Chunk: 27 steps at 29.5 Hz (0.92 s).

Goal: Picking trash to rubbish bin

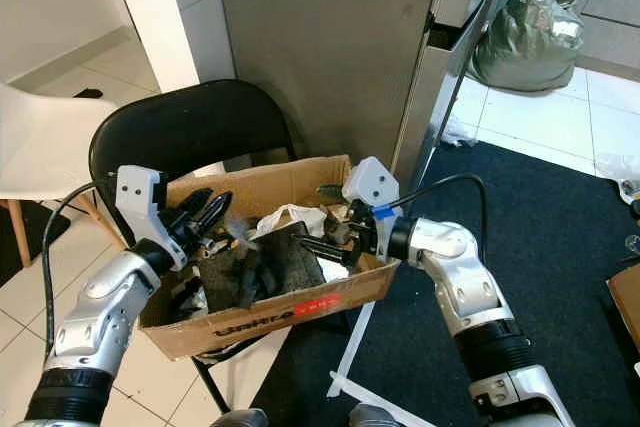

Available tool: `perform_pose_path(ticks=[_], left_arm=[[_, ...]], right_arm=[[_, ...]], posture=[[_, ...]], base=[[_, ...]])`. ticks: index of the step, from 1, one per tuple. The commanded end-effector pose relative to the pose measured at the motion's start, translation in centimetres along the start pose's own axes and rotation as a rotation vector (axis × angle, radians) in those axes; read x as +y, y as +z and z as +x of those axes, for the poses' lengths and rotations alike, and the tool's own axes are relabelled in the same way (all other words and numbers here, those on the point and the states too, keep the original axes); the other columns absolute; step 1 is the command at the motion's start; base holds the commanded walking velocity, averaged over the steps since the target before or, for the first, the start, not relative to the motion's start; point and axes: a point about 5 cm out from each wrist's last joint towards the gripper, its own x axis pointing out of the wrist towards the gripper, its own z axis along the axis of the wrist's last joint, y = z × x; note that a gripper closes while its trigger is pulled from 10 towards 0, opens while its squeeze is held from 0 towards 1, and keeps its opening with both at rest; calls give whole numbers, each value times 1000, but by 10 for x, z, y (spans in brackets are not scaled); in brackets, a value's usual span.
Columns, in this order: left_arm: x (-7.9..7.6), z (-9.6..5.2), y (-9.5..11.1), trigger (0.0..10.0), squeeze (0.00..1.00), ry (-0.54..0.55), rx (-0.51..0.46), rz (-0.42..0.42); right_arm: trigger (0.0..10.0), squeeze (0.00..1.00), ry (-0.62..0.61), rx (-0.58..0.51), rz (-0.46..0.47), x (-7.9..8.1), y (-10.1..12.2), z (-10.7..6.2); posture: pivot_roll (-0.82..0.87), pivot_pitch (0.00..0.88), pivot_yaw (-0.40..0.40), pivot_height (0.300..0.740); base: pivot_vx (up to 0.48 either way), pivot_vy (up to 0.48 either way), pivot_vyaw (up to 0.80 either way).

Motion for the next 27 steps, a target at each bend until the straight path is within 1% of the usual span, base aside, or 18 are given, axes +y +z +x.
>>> perform_pose_path(ticks=[1, 8, 10, 11, 12, 13, 14, 17, 18, 20, 22, 24, 27], left_arm=[[1, -2, 0, 10000, 1000, -5, 12, 3], [2, -2, 1, 10000, 1000, -3, 8, 10], [1, -2, 7, 10000, 1000, -9, -31, -3], [-2, -2, 11, 10000, 722, -25, -54, -8], [-7, -1, 17, 10000, 0, -63, -89, -17], [-7, -1, 17, 10000, 0, -63, -89, -17], [-11, 0, 20, 10000, 0, -85, -103, -25], [-14, 2, 21, 10000, 0, -95, -112, -7], [-14, 3, 21, 10000, 0, -81, -118, 6], [-13, 5, 23, 10000, 0, -64, -140, 7], [-12, 5, 31, 10000, 0, -59, -191, -12], [-11, 4, 38, 10000, 0, -59, -227, -30], [-9, 2, 46, 10000, 0, -66, -274, -51]], right_arm=[[10000, 0, 7, 8, 4, 0, -2, 0], [10000, 0, 8, 6, 9, 0, -2, 0], [10000, 0, 8, 4, 12, 0, -2, 0], [10000, 0, 7, 3, 13, 0, -2, -1], [10000, 0, 6, -3, 18, 0, -2, -1], [10000, 0, 6, -3, 18, 0, -2, -1], [10000, 0, 4, -10, 21, 0, -2, 0], [10000, 0, -13, -35, 21, -1, -2, 0], [10000, 0, -26, -59, 45, -1, -2, 0], [10000, 0, -45, -103, 97, -2, -2, 0], [10000, 0, -74, -164, 172, -4, -1, -1], [10000, 0, -96, -210, 217, -6, 0, -1], [10000, 0, -135, -282, 309, -8, 0, 0]], posture=[[44, 0, -20, 740], [43, 0, -18, 740], [43, 0, -18, 740], [44, 0, -18, 740], [44, 0, -18, 740], [44, 0, -18, 740], [44, 0, -18, 740], [44, 0, -18, 740], [44, 0, -18, 740], [44, 0, -18, 740], [44, 0, -18, 740], [44, 0, -18, 740], [44, 0, -18, 740]], base=[[0, 0, 0], [0, 0, 0], [0, 0, 0], [0, 0, 0], [0, 0, 0], [0, 0, 0], [0, 0, 0], [0, 0, 0], [0, 0, 0], [0, 0, 0], [0, 0, 0], [0, 0, 0], [0, 0, 0]])
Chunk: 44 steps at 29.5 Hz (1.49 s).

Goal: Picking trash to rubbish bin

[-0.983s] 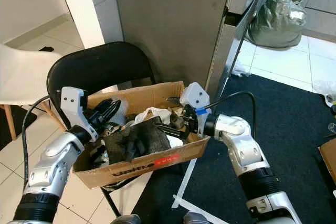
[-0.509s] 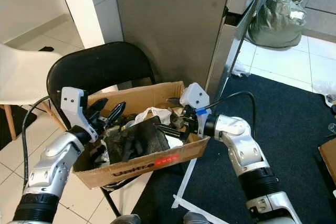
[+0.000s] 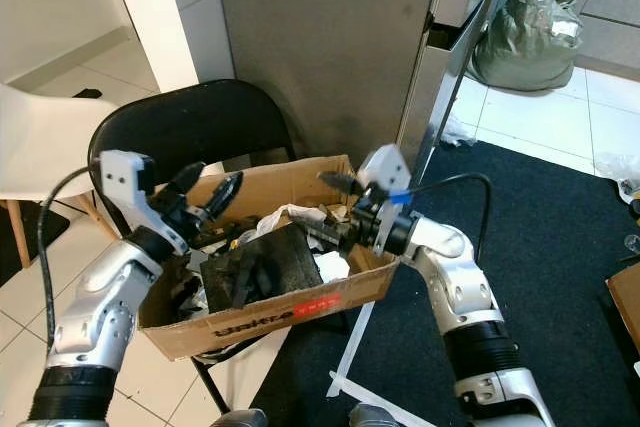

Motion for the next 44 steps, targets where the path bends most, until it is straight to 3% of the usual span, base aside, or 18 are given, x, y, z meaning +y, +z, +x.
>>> perform_pose_path(ticks=[1, 5, 7, 10, 14, 19, 44], left_arm=[[-1, 1, 6, 10000, 0, -7, -38, -11], [-6, 6, 11, 10000, 0, -25, -77, -8], [-11, 11, 3, 10000, 0, -29, -52, 8], [-25, 13, -26, 10000, 0, -72, 69, 11], [-15, 11, -22, 10000, 0, -29, 64, 34], [-17, 12, -24, 10000, 0, -33, 76, 2], [-18, 14, -29, 10000, 0, -56, 80, 6]], right_arm=[[10000, 0, -37, -23, 62, -4, -3, -3], [10000, 0, -88, -85, 119, -8, -1, -5], [10000, 0, -124, -109, 152, -11, -1, -7], [10000, 0, -159, -118, 181, -14, -3, -8], [10000, 0, -159, -118, 194, -15, -3, -7], [10000, 0, -155, -102, 191, -15, -3, -7], [10000, 0, -151, -80, 190, -16, -4, -6]], posture=[[44, 0, -18, 740], [48, 0, -21, 740], [49, 0, -23, 740], [45, 0, -18, 740], [45, 0, -24, 740], [37, 0, -26, 740], [34, 0, -35, 740]], base=[[0, 0, 0], [0, 0, 0], [0, 0, 0], [0, 0, 0], [0, 0, 0], [-226, 0, 0], [-326, 0, 0]])
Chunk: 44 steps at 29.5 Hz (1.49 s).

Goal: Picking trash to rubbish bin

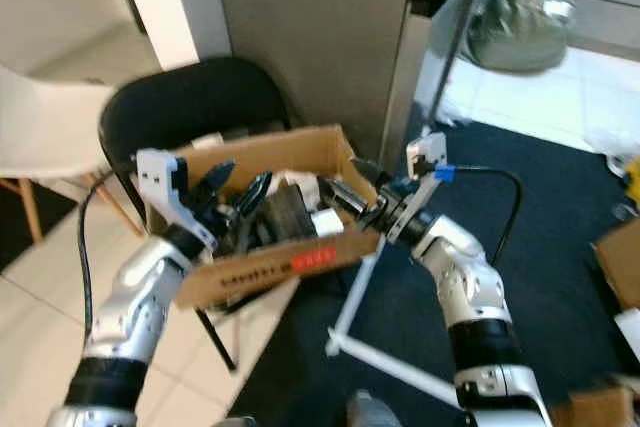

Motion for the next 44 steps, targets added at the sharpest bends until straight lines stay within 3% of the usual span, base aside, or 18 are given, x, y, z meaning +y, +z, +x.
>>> perform_pose_path(ticks=[1, 44], left_arm=[[0, -2, -2, 10000, 0, 4, 3, -5], [1, 0, -2, 10000, 0, -1, 1, 5]], right_arm=[[10000, 0, -3, 9, 2, -1, -1, -1], [10000, 0, -5, 12, 7, -2, 0, -1]], posture=[[34, 0, -35, 740], [33, 0, -35, 740]], base=[[-330, 0, 0], [-338, 0, 0]])
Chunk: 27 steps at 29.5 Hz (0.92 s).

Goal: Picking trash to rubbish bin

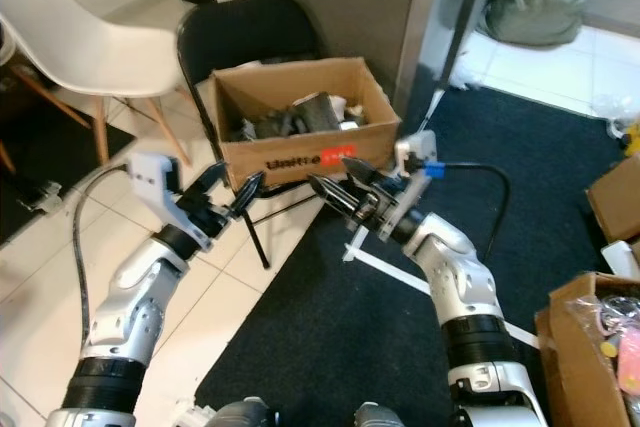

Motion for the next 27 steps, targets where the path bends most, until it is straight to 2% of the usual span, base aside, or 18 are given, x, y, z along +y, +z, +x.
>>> perform_pose_path(ticks=[1, 27], left_arm=[[1, -3, -4, 10000, 0, 12, 10, -9], [1, -3, -4, 10000, 0, 10, 12, -6]], right_arm=[[10000, 0, 3, 4, 8, 1, -1, 1], [10000, 0, -1, 4, 6, 1, -2, 1]], posture=[[33, 0, -35, 740], [33, 0, -35, 740]], base=[[-352, 0, 0], [-361, 0, 0]])
